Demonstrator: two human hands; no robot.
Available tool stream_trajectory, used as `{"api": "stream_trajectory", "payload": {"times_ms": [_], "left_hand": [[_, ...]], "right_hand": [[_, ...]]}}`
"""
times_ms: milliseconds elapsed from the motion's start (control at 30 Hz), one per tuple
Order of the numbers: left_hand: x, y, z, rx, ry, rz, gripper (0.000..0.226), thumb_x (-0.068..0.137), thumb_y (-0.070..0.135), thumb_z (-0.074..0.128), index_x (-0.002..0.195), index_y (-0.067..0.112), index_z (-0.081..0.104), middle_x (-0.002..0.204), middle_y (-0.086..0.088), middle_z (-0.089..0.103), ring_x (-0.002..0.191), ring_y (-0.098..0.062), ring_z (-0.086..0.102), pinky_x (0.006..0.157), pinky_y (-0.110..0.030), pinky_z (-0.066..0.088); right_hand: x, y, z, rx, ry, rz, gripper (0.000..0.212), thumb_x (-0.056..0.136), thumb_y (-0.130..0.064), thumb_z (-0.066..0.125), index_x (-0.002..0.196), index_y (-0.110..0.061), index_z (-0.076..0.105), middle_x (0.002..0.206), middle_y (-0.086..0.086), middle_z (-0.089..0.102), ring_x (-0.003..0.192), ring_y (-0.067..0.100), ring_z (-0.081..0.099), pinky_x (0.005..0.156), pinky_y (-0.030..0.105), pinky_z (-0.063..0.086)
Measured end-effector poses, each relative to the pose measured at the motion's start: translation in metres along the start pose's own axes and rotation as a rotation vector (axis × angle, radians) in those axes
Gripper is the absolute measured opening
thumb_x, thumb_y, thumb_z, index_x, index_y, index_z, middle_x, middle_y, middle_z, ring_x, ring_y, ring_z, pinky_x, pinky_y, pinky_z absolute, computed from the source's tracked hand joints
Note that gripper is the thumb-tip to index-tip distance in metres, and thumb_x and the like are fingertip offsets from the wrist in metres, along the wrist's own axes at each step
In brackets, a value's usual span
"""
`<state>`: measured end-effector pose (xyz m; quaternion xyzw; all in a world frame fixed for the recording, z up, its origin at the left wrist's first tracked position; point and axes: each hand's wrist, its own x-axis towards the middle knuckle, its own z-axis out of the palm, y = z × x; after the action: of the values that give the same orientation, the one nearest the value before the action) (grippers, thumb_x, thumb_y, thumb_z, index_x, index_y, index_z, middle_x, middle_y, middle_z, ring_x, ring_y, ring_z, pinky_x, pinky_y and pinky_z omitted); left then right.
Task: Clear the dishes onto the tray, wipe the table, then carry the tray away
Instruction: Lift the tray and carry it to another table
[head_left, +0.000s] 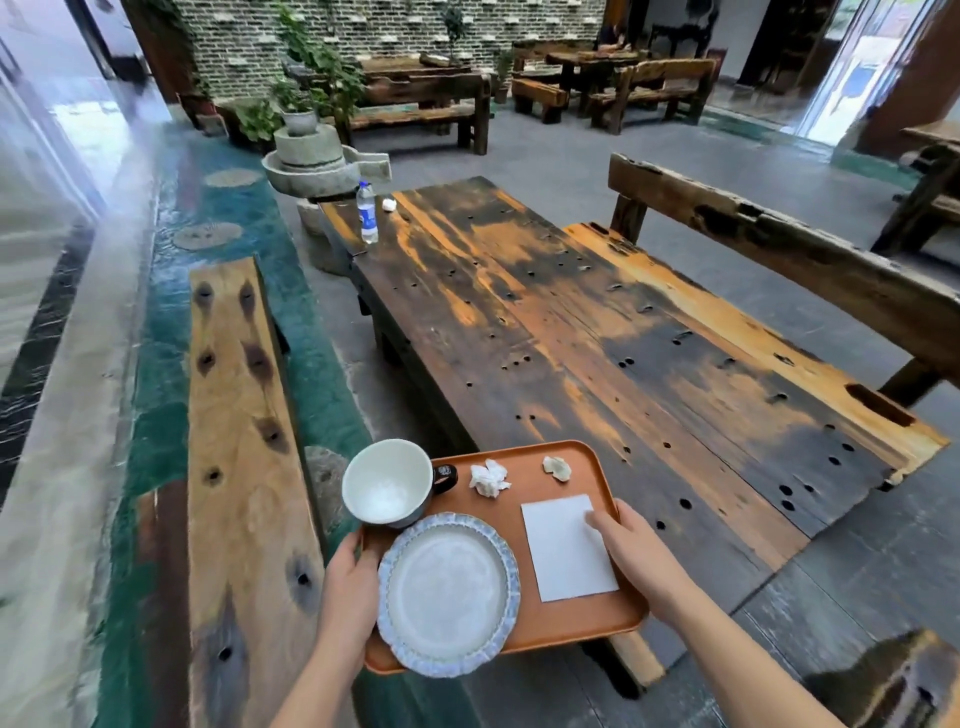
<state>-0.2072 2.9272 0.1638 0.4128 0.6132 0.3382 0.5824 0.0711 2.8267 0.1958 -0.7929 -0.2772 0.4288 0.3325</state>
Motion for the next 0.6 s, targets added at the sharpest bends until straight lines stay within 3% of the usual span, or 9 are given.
{"api": "stream_trajectory", "payload": {"times_ms": [167,267,400,600], "left_hand": [[0.074,0.030,-0.035,0.017,-0.003,-0.024,0.026,0.096,0.045,0.060,0.119,0.037,0.068,0.110,0.007,0.077,0.102,-0.024,0.073,0.094,-0.055,0.057],[0.111,0.047,-0.047,0.001,0.016,-0.019,0.021,0.097,0.041,0.059,0.115,0.038,0.070,0.106,0.009,0.078,0.100,-0.023,0.074,0.092,-0.053,0.058],[0.169,0.073,-0.051,-0.027,0.044,-0.025,0.016,0.102,0.028,0.058,0.109,0.028,0.071,0.099,0.003,0.079,0.092,-0.023,0.075,0.076,-0.040,0.059],[0.284,0.128,-0.037,-0.008,0.034,0.022,0.014,0.101,0.029,0.060,0.109,0.029,0.071,0.099,0.004,0.079,0.092,-0.021,0.075,0.082,-0.043,0.059]], "right_hand": [[0.054,-0.058,0.047,0.008,-0.024,0.034,0.047,0.099,-0.057,0.045,0.138,-0.033,0.038,0.116,-0.012,0.058,0.099,0.013,0.064,0.082,0.033,0.058],[0.086,-0.087,0.067,-0.010,-0.044,0.023,0.048,0.099,-0.057,0.044,0.140,-0.033,0.037,0.122,-0.008,0.058,0.101,0.013,0.064,0.087,0.036,0.058],[0.136,-0.125,0.089,0.003,-0.063,-0.005,0.044,0.100,-0.052,0.045,0.139,-0.030,0.040,0.121,-0.009,0.059,0.100,0.011,0.063,0.070,0.027,0.053],[0.239,-0.187,0.109,0.032,-0.049,-0.010,0.037,0.098,-0.056,0.047,0.128,-0.034,0.044,0.115,-0.012,0.062,0.099,0.014,0.067,0.077,0.033,0.059]]}}
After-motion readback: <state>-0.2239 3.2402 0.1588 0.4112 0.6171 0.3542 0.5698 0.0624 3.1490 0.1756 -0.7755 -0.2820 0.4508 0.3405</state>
